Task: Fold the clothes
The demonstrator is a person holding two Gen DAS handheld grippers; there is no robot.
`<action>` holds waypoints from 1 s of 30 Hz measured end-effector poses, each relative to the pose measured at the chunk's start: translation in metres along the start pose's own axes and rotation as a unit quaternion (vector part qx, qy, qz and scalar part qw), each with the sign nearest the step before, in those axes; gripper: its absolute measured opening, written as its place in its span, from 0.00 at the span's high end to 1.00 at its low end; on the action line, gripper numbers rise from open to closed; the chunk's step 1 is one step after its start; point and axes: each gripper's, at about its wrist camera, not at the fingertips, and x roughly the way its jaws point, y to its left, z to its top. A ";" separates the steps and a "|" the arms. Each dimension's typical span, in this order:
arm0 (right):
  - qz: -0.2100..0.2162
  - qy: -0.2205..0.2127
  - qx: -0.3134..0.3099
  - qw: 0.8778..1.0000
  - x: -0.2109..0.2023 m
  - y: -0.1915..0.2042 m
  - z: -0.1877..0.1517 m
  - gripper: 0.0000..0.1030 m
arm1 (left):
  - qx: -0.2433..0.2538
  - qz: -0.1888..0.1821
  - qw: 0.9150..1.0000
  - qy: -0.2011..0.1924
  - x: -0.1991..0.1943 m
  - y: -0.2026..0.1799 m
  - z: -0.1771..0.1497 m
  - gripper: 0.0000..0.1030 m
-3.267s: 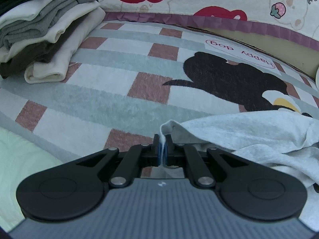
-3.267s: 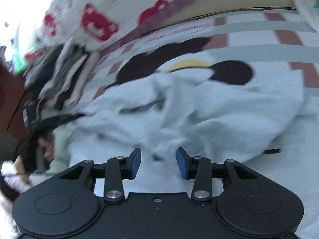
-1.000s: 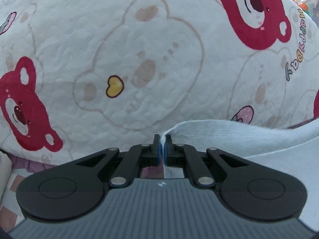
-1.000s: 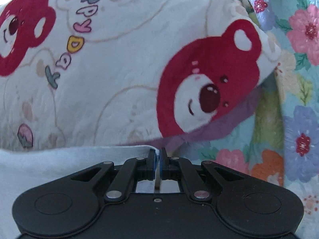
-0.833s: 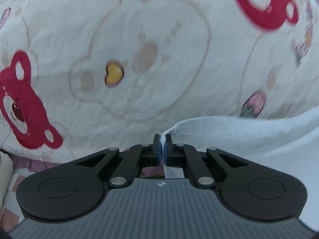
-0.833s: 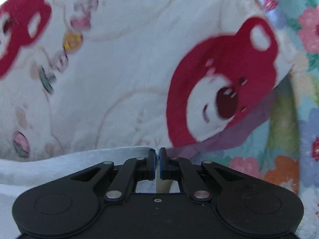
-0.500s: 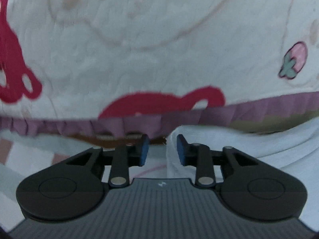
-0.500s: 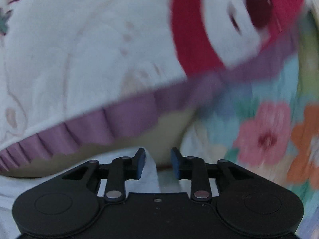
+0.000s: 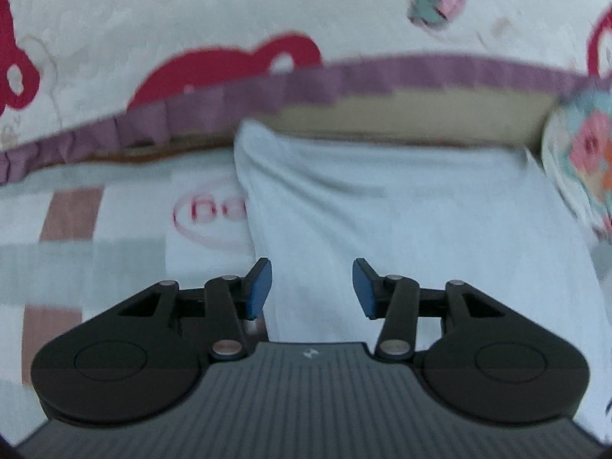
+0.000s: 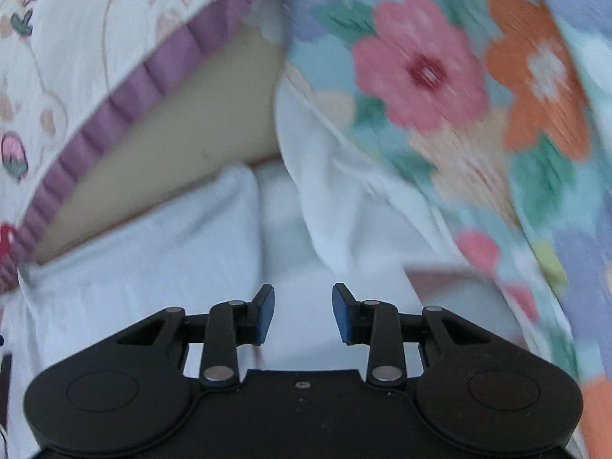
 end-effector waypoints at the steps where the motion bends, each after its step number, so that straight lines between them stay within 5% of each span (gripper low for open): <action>1: -0.005 0.004 0.002 1.000 -0.006 -0.006 -0.010 0.63 | 0.005 0.004 1.000 0.006 -0.004 -0.003 -0.010 0.55; 9: -0.042 -0.015 0.043 0.998 -0.089 -0.051 -0.078 0.61 | -0.006 0.023 0.999 0.029 -0.066 -0.013 -0.081 0.55; 16: -0.098 -0.040 0.102 0.989 -0.178 -0.091 -0.200 0.54 | -0.034 0.093 0.995 0.026 -0.157 0.031 -0.131 0.53; 18: -0.079 -0.032 0.145 0.986 -0.181 -0.106 -0.217 0.54 | -0.042 0.111 0.992 0.031 -0.174 0.041 -0.142 0.53; 22: -0.053 -0.048 0.185 0.980 -0.182 -0.120 -0.222 0.54 | -0.073 0.128 0.988 0.037 -0.190 0.051 -0.157 0.53; 30: -0.050 -0.012 0.174 0.983 -0.160 -0.121 -0.217 0.48 | -0.080 0.148 0.985 0.027 -0.208 0.028 -0.162 0.53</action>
